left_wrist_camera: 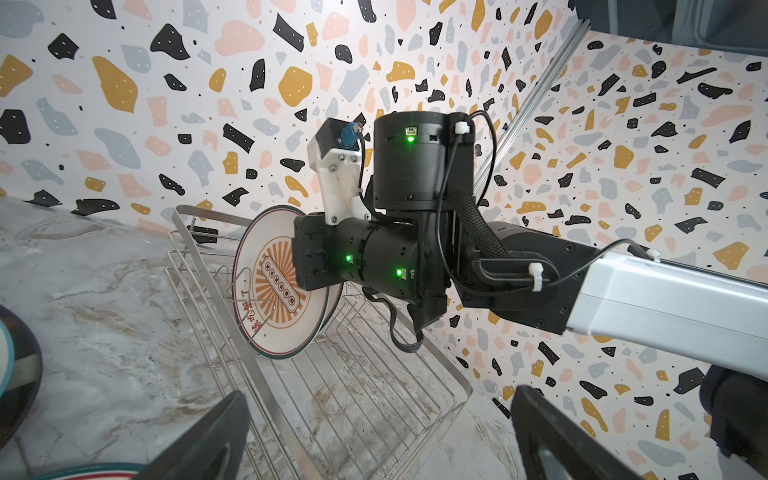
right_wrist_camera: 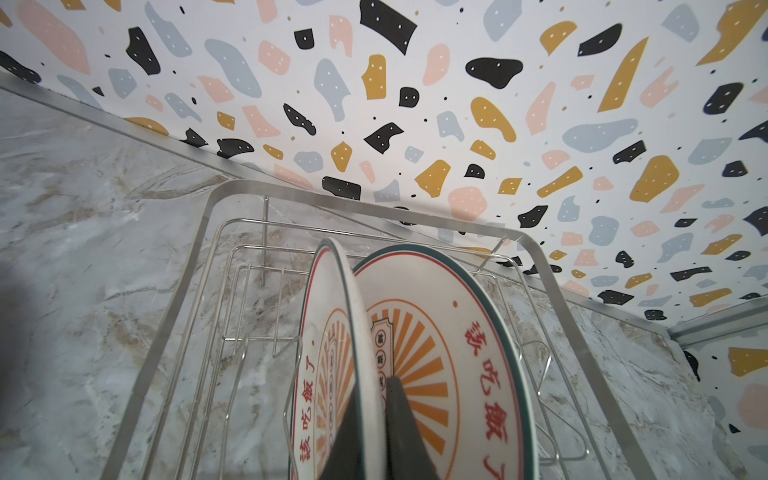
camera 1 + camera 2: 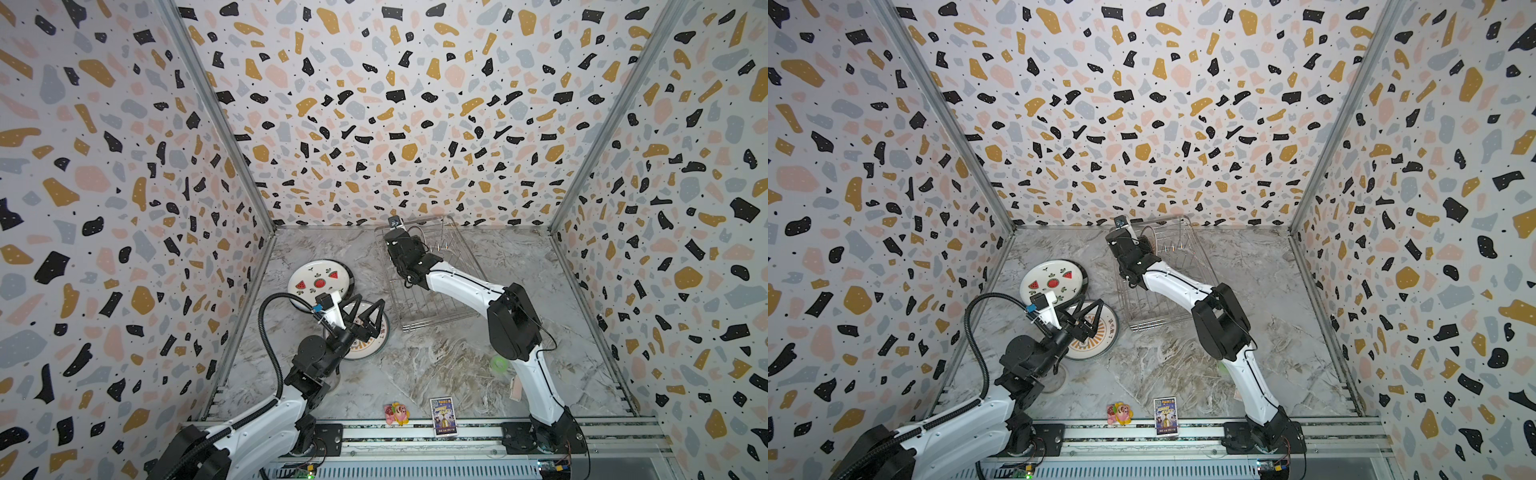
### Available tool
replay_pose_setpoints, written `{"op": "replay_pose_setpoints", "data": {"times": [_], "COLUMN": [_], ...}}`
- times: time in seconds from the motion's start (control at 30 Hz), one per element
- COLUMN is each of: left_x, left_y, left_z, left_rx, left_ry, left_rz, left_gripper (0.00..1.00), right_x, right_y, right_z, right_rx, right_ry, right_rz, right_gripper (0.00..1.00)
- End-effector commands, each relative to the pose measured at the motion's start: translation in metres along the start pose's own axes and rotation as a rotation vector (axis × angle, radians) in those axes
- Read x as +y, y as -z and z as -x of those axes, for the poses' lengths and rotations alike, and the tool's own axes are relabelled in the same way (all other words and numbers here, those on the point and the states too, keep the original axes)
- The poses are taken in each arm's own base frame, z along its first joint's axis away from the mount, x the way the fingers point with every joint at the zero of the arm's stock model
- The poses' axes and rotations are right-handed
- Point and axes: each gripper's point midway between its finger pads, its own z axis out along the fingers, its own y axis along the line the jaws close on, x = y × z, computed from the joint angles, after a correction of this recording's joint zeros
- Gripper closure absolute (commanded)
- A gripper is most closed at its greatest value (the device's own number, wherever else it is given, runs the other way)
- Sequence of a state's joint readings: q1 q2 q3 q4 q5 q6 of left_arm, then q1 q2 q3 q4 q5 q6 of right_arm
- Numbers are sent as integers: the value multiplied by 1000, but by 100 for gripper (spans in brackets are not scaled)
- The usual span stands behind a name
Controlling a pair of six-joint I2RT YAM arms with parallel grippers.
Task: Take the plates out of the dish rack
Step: 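Lift the sunburst plate up out of the rack with the right gripper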
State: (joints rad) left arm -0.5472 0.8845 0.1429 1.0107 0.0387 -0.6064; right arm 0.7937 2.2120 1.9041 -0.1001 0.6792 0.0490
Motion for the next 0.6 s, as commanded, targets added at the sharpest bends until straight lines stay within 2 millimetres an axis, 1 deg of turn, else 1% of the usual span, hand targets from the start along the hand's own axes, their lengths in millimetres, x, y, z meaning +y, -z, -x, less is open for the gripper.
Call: {"op": "replay_pose_setpoints", "data": {"times": [0.0,0.27,0.37,0.57], "left_x": [-6,-3,-3,-4], "left_y": [3,10,12,9], "left_z": [13,17,18,20], "left_rx": [-60,-89,-95,-79], "left_ry": [-2,15,19,14], "left_rz": [-15,-3,-3,7], "left_gripper": [0,0,0,0], "right_x": [-34,-46,-53,-69], "right_y": [47,82,101,149], "right_z": [66,76,78,77], "right_rx": [-148,-204,-242,-317], "right_ry": [-77,-101,-121,-164], "right_rz": [-31,-9,2,51], "right_gripper": [92,93,93,95]}}
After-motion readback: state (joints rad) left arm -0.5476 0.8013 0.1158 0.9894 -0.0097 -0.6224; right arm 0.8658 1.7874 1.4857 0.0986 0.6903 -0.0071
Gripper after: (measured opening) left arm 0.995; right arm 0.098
